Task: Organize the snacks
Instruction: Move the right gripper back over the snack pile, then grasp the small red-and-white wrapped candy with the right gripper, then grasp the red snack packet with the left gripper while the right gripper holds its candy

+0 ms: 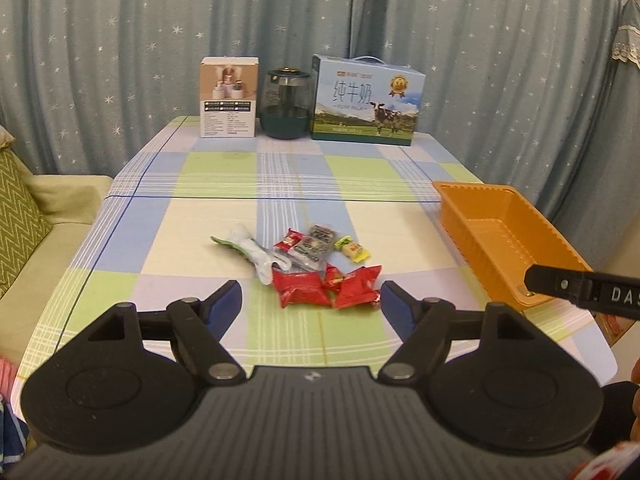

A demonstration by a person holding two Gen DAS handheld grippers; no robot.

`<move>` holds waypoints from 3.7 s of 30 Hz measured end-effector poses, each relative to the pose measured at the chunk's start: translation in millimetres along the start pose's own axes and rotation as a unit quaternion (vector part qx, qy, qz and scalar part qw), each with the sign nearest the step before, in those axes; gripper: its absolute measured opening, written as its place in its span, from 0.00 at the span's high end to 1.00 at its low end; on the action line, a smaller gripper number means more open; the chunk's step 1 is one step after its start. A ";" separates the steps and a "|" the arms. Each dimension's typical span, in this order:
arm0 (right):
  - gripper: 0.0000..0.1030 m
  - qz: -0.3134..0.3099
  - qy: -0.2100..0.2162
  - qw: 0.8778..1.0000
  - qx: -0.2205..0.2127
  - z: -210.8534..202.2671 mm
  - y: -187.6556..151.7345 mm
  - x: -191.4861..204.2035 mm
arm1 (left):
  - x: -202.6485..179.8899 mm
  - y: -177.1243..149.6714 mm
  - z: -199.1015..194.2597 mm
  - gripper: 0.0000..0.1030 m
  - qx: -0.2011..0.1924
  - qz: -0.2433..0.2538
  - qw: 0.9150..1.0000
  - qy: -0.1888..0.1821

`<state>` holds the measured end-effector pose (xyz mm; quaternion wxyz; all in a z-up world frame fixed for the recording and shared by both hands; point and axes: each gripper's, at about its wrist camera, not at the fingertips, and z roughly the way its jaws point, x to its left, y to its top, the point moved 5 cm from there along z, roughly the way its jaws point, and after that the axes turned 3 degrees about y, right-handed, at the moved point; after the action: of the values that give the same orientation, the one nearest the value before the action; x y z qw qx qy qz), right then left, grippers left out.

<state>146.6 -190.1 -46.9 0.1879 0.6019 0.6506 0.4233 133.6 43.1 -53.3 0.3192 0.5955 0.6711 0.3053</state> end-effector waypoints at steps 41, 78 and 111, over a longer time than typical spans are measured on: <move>0.38 -0.145 0.036 0.984 0.093 201.5 -44.7 31.7 | 36.0 -20.5 141.5 0.28 0.055 0.003 0.998 -0.006; 0.68 -0.105 0.001 0.992 0.072 178.8 -38.3 8.9 | -8.3 -24.4 169.7 0.61 0.039 0.068 0.997 0.007; 0.68 -0.089 -0.006 0.994 0.059 141.6 -43.9 10.5 | -13.3 -43.2 123.2 0.61 0.052 0.046 0.998 0.001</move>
<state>223.8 -130.6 -159.1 0.1935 0.5538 0.7243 0.3622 206.2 29.0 -161.7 0.2721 0.6414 0.6582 0.2851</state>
